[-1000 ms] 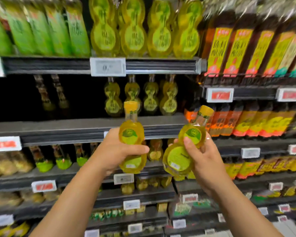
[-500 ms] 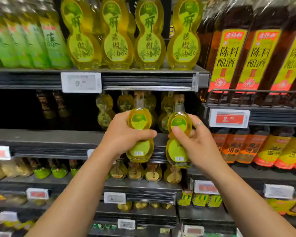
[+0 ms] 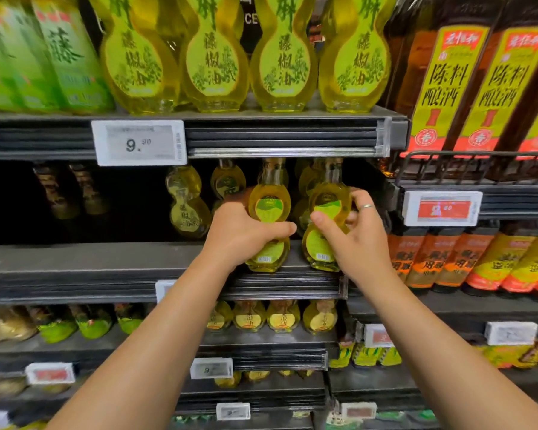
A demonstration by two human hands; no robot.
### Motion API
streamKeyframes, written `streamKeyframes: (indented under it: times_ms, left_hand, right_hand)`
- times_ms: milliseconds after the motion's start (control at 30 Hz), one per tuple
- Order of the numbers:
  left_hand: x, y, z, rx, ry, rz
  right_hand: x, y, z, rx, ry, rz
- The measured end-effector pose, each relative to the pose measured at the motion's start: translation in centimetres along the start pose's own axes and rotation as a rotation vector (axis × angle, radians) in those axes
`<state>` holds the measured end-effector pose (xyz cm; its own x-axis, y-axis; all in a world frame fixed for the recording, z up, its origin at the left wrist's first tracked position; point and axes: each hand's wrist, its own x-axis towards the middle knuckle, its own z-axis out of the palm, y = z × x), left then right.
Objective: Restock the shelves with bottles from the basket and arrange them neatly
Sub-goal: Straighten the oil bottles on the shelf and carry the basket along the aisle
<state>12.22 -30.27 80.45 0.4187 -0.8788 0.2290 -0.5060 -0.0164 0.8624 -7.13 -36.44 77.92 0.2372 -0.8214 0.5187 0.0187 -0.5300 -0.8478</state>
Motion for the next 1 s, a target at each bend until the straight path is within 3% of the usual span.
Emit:
streamKeyframes:
  times_ms: [200,700,900,1000]
  left_hand:
    - [0.2,-0.6,0.1,-0.014,0.004,0.052]
    - [-2.6,-1.9,-0.3,0.097,0.042,0.121]
    - [-5.3,-1.7,0.4,0.394,0.307,0.196]
    - [-6.2,-1.5,1.8,0.456,0.337,0.197]
  right_hand:
    - [0.7,1.1,-0.4,-0.034,0.049,-0.033]
    - [0.1,0.3,-1.2,-0.417,-0.095,0.098]
    - [-6.5,-0.8,-2.7,-0.639,0.002,0.077]
    - [-8.2,-2.1,-2.9,-0.59,0.082,0.055]
